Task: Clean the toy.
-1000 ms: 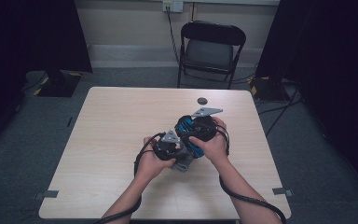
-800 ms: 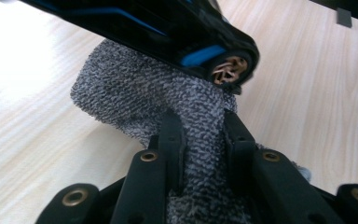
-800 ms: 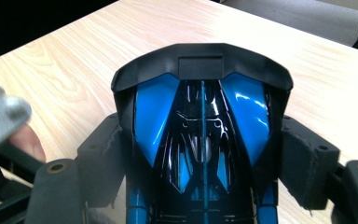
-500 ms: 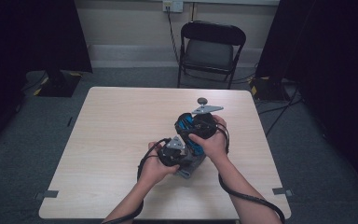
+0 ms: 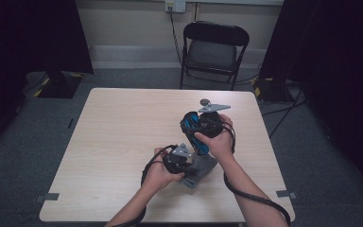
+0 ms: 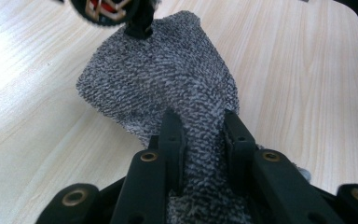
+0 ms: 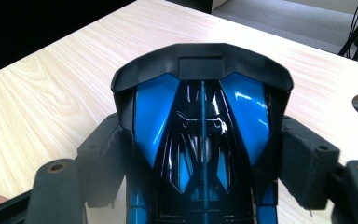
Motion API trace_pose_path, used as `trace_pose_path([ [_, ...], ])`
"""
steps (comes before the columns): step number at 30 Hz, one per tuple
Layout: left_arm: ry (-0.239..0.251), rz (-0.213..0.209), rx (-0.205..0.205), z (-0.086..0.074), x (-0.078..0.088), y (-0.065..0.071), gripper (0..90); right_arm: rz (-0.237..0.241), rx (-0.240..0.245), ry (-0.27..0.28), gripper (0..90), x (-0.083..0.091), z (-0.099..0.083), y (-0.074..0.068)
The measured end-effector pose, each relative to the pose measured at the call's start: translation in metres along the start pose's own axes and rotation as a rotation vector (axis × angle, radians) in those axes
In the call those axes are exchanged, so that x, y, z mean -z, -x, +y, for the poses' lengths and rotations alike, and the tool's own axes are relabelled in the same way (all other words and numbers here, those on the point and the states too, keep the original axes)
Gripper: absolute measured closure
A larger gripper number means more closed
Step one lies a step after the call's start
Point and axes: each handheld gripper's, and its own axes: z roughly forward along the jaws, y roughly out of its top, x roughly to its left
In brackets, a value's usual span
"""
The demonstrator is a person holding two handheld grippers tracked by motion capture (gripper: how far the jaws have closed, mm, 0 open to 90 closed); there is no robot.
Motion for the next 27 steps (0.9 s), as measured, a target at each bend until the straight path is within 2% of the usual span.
trace_pose_path([
  [14, 0.004, 0.072, 0.038, -0.014, 0.031, -0.02, 73.7, -0.004, -0.003, 0.005, 25.5, 0.01, -0.005, 0.009],
  [23, 0.04, 0.143, 0.083, -0.018, 0.054, -0.038, 73.7, 0.007, 0.009, -0.011, 25.4, 0.011, -0.015, 0.009],
  [27, 0.053, 0.17, 0.089, -0.015, 0.061, -0.044, 73.7, 0.013, 0.011, -0.014, 25.4, 0.012, -0.019, 0.008],
])
